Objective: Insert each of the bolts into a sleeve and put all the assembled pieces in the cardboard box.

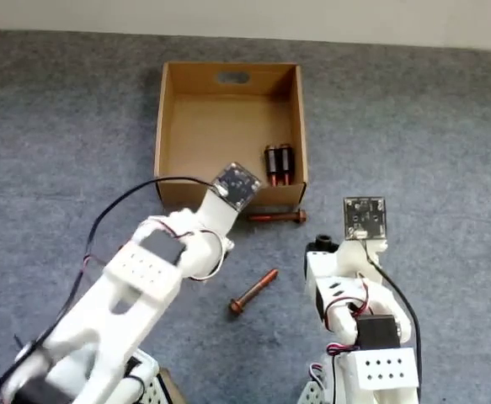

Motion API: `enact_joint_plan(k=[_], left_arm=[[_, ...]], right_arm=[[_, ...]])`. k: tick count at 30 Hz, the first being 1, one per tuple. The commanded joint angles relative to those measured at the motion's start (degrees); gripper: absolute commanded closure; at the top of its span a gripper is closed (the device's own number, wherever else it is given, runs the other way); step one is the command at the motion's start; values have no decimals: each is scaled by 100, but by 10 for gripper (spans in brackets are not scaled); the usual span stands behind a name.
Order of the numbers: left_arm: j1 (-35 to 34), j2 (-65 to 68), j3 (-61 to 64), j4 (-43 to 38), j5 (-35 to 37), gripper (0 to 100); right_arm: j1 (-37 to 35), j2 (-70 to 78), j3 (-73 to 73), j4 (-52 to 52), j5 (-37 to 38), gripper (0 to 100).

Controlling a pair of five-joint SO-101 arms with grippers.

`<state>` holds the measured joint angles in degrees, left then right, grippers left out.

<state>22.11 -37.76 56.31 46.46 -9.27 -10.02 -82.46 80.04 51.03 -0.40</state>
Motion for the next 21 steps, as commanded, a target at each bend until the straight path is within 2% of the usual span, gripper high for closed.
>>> enact_joint_plan(k=[1,5,8,11,18,21], left_arm=[[-84,-1174,-66,-149,26,993],[-66,-2149,-488,-158,44,993],[-48,-2686,-884,-343,369,992],[-57,-3011,-910,-1029,580,992],[-48,-3187,-84,-2831,589,992],[-48,-3178,101,-3349,598,992]], right_arm=[[-75,-75,-760,-4,-35,992],[-75,-75,-1385,-13,-35,992],[-84,-75,-1719,-259,-35,992],[-259,-40,-1727,-769,-44,992],[-1631,-66,-716,-2703,-35,992],[-1807,-66,-215,-3503,-35,992]])
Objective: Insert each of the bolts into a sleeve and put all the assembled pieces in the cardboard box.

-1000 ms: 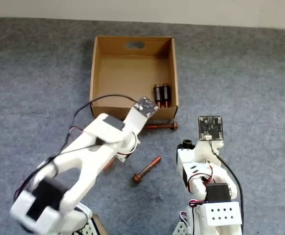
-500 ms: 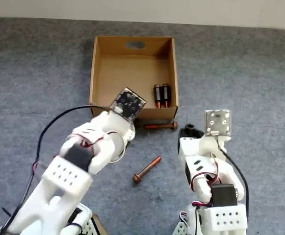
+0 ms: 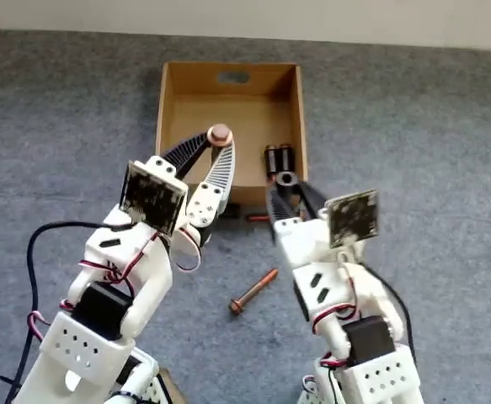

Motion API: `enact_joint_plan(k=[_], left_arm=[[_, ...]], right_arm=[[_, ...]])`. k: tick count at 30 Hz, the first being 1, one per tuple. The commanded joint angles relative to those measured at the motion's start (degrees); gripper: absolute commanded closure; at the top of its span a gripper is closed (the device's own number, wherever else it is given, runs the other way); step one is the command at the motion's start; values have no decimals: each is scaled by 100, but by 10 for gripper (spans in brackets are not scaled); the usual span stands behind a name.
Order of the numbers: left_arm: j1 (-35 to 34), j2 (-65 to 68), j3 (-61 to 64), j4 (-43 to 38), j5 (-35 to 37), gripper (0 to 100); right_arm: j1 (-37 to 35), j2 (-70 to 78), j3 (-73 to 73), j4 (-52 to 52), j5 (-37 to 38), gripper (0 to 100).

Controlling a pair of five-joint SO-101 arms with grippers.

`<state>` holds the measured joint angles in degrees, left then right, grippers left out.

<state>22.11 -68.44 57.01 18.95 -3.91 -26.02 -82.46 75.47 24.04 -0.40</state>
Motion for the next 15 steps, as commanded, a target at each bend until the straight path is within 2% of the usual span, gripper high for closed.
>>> enact_joint_plan(k=[1,7,12,15], left_arm=[[-40,-110,75,-668,62,992],[295,-110,92,-800,141,992],[629,-101,127,-1020,1187,992],[796,-101,127,-1020,1538,992]], right_arm=[[-215,-66,400,-1024,-35,992],[-207,-66,919,-1833,-35,992],[-198,-66,963,-1842,-35,992],[-31,-66,963,-1842,-35,992]])
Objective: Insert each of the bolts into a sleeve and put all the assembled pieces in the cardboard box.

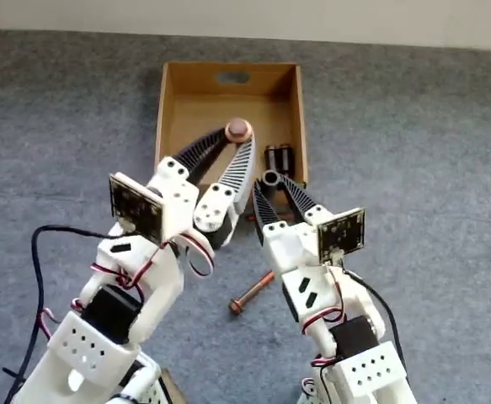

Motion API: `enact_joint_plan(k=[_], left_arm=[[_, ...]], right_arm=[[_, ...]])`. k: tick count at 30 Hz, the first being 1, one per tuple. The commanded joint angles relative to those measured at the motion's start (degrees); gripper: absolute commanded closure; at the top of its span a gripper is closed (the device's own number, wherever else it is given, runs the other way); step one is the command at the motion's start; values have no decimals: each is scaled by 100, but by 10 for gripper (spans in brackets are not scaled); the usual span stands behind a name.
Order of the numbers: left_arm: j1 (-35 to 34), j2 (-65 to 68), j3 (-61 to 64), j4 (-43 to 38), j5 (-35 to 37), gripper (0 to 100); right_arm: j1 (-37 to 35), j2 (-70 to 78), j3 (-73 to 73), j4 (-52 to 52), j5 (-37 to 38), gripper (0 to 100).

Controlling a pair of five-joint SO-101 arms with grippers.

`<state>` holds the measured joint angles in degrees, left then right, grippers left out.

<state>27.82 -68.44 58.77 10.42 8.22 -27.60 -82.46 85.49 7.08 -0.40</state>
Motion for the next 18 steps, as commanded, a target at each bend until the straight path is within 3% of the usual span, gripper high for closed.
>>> enact_joint_plan(k=[1,5,13,18], left_arm=[[259,-101,-48,-176,316,992],[374,22,40,-211,316,992],[681,980,31,-1196,316,992],[629,1103,-31,-1187,316,992]], right_arm=[[189,-66,-40,-145,-35,992],[338,-66,-40,-145,-62,992],[330,-66,-31,-127,-44,992],[338,-66,-31,-119,-44,992]])
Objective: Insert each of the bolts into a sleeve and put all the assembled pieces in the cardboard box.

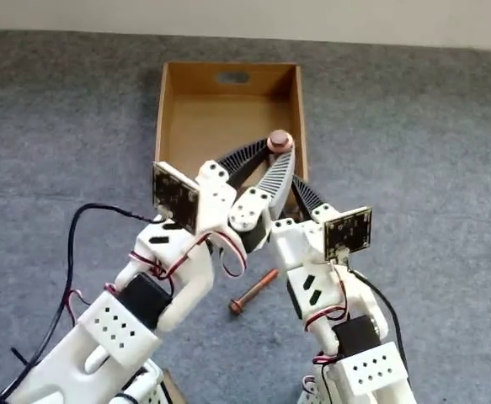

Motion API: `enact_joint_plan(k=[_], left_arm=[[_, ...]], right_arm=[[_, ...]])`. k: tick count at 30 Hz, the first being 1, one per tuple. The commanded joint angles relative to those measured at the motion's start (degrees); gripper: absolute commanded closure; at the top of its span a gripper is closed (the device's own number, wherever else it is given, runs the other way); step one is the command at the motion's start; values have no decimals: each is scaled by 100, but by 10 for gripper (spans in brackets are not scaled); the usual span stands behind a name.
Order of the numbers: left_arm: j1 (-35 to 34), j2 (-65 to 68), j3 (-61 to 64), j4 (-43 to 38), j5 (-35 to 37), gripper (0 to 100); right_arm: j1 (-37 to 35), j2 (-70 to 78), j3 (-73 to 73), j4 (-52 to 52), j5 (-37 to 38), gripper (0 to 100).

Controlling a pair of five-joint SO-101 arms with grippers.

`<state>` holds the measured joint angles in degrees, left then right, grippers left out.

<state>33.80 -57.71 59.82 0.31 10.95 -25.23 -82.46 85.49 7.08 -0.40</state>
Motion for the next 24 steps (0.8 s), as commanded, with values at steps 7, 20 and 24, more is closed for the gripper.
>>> enact_joint_plan(k=[7,20,24], left_arm=[[22,31,-127,-202,-123,992],[40,40,-136,-211,-914,992],[40,40,-136,-211,-923,992]], right_arm=[[101,-66,-31,-110,-44,992],[92,-66,-22,-110,-44,992],[92,-66,-22,-110,-44,992]])
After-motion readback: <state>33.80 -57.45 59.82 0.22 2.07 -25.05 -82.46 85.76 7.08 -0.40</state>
